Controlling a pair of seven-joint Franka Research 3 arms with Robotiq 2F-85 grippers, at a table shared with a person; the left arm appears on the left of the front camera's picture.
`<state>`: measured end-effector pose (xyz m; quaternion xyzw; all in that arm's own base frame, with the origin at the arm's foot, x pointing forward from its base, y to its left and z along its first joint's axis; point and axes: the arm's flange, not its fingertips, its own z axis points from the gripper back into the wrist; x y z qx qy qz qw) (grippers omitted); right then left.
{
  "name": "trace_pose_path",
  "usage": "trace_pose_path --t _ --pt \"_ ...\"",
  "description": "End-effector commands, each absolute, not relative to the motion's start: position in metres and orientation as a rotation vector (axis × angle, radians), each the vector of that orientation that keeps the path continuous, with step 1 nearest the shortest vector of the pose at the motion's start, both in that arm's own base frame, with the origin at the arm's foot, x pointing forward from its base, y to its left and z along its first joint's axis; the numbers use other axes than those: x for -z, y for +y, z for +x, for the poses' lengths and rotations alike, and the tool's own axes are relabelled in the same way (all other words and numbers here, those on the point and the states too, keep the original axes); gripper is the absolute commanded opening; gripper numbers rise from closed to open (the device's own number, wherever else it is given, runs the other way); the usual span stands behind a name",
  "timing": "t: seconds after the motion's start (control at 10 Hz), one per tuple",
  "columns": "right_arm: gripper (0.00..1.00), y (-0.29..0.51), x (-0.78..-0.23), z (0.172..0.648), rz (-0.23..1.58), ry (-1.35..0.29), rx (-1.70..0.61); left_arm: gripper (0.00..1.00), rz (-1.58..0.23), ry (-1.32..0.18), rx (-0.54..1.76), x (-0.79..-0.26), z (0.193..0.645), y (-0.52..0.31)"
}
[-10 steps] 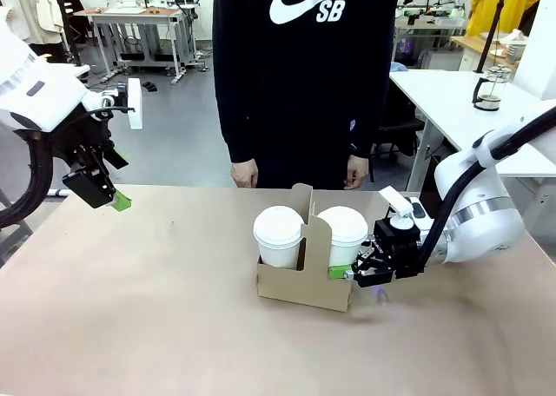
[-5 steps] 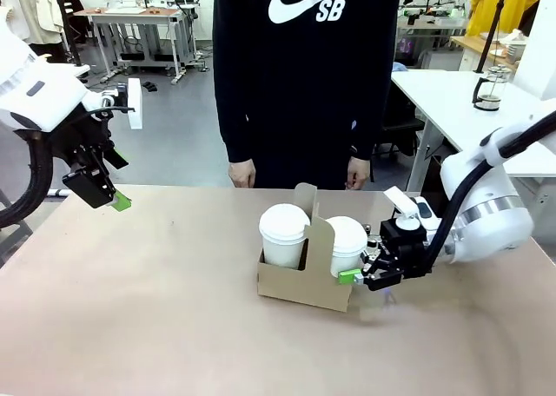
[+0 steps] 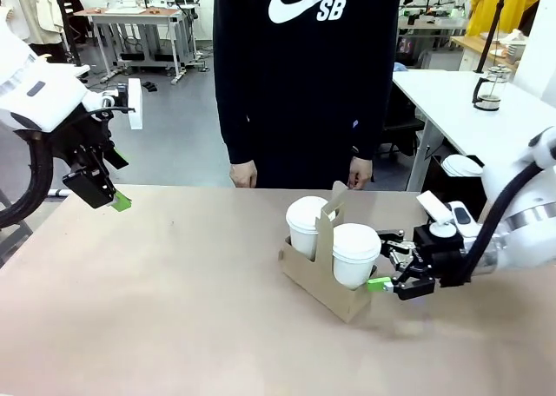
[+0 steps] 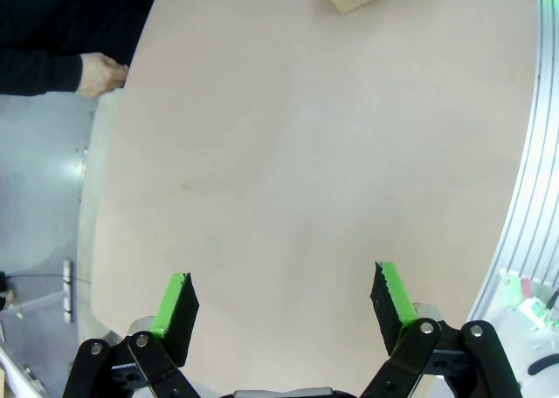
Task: Pour a drink into a cup and package it in a carrier.
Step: Insert the held 600 ml Paper Cup into the Cup Carrier.
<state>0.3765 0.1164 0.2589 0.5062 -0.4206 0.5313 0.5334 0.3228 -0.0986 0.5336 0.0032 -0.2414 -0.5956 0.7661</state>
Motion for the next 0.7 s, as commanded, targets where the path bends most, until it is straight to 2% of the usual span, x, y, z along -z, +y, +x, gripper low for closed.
trace_pose_path --t 0.0,0.3,0.6 --pt "1.0 0.103 -0.278 0.362 1.146 -0.988 -1.236 1.0 0.003 -0.522 1.278 -0.533 0.323 -0.1" --pt "1.0 0.078 -0.296 0.339 1.103 -0.978 -1.17 1.0 0.003 -0.522 1.278 -0.533 0.323 -0.1" --pt "1.0 0.036 -0.315 0.298 0.994 -0.837 -1.048 1.0 0.003 -0.522 1.278 -0.533 0.323 -0.1"
